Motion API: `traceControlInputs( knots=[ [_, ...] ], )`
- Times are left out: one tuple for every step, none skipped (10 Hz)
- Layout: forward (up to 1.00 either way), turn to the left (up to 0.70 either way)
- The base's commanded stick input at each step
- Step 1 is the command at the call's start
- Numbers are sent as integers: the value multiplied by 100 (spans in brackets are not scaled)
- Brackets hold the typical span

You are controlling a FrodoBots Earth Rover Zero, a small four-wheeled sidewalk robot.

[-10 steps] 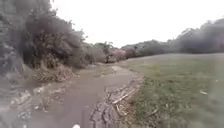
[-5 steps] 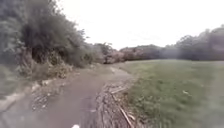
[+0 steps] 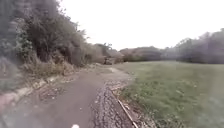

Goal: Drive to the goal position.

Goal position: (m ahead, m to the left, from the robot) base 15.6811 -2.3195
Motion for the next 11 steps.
traceControlInputs(
  knots=[
    [0, 100],
    [0, 100],
    [0, 100],
    [0, 100],
    [0, 100],
    [0, 100],
    [0, 100],
    [0, 100],
    [0, 100],
    [0, 100],
    [0, 100]
  ],
)
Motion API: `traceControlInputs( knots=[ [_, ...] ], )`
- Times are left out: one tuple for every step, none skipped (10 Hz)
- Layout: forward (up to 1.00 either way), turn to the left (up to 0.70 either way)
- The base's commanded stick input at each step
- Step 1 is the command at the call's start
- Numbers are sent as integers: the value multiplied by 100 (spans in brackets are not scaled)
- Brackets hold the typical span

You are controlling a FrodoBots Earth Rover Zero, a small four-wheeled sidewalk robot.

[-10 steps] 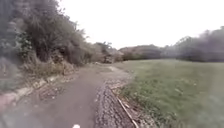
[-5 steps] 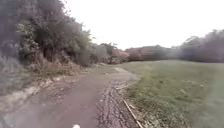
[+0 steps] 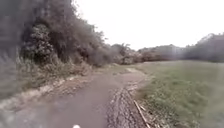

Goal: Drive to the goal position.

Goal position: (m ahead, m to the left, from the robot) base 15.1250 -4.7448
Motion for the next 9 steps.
traceControlInputs(
  knots=[
    [0, 100],
    [0, 100],
    [0, 100],
    [0, 100],
    [100, 0],
    [100, 0],
    [100, -33],
    [100, -37],
    [100, -37]
  ],
)
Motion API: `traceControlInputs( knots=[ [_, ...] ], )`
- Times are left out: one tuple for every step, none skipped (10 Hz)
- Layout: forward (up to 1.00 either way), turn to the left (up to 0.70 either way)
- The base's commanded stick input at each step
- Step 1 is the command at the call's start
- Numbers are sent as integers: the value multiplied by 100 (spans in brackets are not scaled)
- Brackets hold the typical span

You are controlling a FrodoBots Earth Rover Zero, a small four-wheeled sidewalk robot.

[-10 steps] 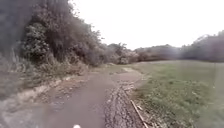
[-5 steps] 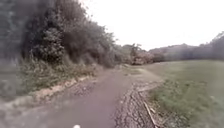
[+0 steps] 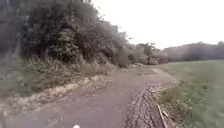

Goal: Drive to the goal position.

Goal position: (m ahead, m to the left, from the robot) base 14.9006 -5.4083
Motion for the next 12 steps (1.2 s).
traceControlInputs(
  knots=[
    [100, -20],
    [100, -2],
    [100, -15],
    [100, -32],
    [100, -14],
    [100, -6],
    [100, -31],
    [100, -30],
    [100, -30],
    [100, -31],
    [100, -32],
    [100, -1]
  ],
)
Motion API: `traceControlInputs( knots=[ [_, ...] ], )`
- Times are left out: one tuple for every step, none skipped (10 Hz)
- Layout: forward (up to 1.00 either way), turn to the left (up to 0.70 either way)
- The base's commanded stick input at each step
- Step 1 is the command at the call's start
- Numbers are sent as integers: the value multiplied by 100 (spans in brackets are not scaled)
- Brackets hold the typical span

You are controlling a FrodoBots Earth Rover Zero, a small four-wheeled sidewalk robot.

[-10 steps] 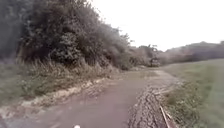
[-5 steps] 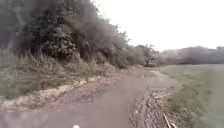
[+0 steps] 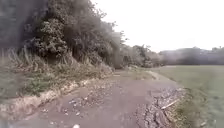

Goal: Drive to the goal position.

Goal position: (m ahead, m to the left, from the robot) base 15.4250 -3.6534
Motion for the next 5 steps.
traceControlInputs(
  knots=[
    [100, -3],
    [100, -40],
    [100, -40],
    [100, -40],
    [100, -40]
  ],
)
